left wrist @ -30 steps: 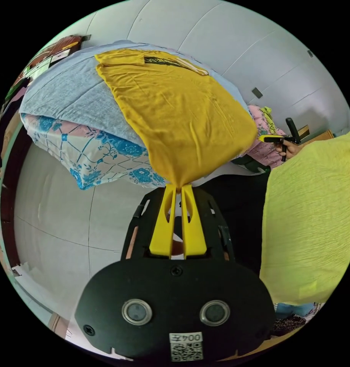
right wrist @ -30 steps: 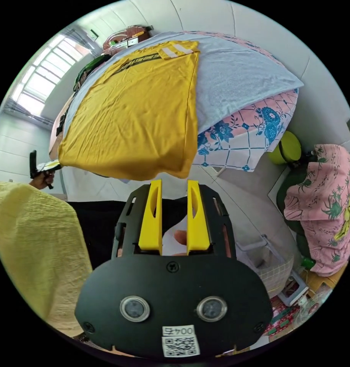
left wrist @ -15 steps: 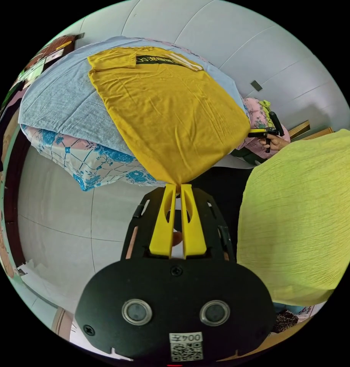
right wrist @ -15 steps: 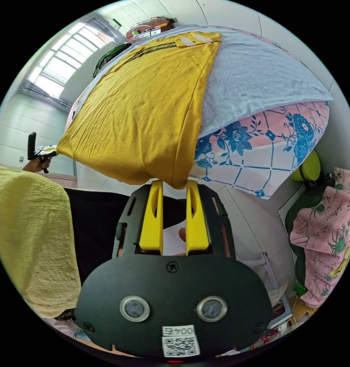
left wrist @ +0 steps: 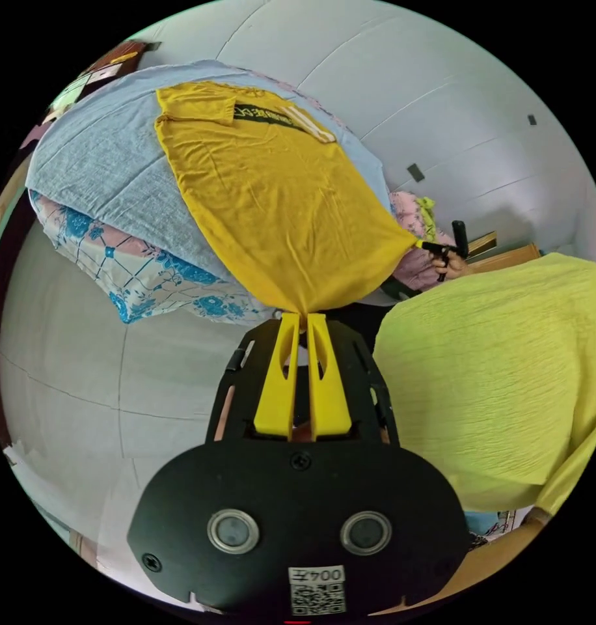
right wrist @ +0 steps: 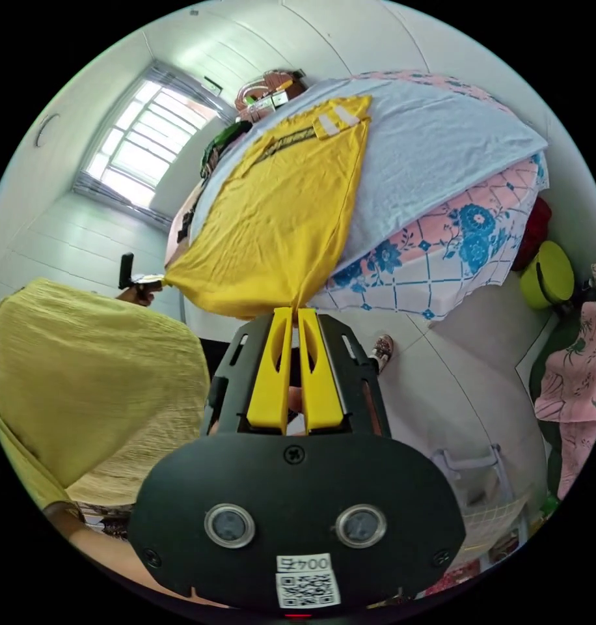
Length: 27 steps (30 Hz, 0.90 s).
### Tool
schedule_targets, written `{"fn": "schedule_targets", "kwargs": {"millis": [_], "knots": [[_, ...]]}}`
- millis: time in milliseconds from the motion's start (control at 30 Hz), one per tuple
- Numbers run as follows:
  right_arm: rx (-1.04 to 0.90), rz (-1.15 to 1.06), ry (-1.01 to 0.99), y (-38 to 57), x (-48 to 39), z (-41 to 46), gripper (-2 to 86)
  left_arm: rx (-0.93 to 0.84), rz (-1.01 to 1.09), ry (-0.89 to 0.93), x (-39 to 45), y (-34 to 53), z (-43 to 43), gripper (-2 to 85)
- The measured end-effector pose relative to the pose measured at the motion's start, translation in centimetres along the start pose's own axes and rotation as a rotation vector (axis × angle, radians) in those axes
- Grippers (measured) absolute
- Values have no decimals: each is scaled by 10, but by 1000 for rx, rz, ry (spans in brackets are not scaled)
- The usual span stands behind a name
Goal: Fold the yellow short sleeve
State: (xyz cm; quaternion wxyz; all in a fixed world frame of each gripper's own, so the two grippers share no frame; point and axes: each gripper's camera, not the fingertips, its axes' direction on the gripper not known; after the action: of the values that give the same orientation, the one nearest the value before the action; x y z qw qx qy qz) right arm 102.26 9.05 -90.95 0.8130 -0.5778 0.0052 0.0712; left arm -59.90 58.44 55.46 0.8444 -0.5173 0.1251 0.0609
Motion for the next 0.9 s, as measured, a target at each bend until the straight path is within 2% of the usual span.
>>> {"fn": "schedule_targets", "kwargs": {"millis": [267,467,667,900], "knots": [[250,52,-88,-68,12,-78,-8,254,-35,161,-44,-26,-52,25],[399,73,-141,-137,17,-125,-9,424,-41,217,-72,-63,-88,24],[509,95,-205,-229,33,-169,-7,571,-79,215,-101,-119,-120,23],[546,71,-254,-361,65,-208,-8,685,-144,156,-129,-209,-149,23]]}}
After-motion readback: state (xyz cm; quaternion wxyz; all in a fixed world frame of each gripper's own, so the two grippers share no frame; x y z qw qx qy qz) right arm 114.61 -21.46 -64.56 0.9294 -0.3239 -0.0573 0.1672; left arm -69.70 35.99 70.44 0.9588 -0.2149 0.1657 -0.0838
